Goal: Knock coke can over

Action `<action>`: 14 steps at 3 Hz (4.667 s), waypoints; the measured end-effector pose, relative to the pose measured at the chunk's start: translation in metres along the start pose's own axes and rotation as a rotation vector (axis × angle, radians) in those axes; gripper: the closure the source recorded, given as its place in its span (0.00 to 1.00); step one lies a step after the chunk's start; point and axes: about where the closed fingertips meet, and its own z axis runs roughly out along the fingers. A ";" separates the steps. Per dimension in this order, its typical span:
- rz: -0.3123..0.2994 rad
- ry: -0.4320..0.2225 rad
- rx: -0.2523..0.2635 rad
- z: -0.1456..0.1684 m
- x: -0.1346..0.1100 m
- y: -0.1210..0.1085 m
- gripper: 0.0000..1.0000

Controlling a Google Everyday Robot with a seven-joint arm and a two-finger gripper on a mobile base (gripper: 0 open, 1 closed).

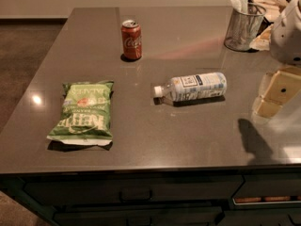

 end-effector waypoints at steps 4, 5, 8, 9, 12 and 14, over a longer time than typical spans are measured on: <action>0.122 -0.107 0.020 0.049 -0.058 -0.056 0.00; 0.192 -0.188 0.027 0.066 -0.090 -0.087 0.00; 0.354 -0.437 0.138 0.136 -0.196 -0.201 0.00; 0.394 -0.483 0.177 0.164 -0.224 -0.229 0.00; 0.477 -0.667 0.104 0.199 -0.290 -0.246 0.00; 0.460 -0.745 0.050 0.192 -0.312 -0.237 0.39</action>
Offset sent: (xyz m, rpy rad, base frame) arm 0.0484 0.0277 -0.0145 0.0514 -0.0347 -0.0462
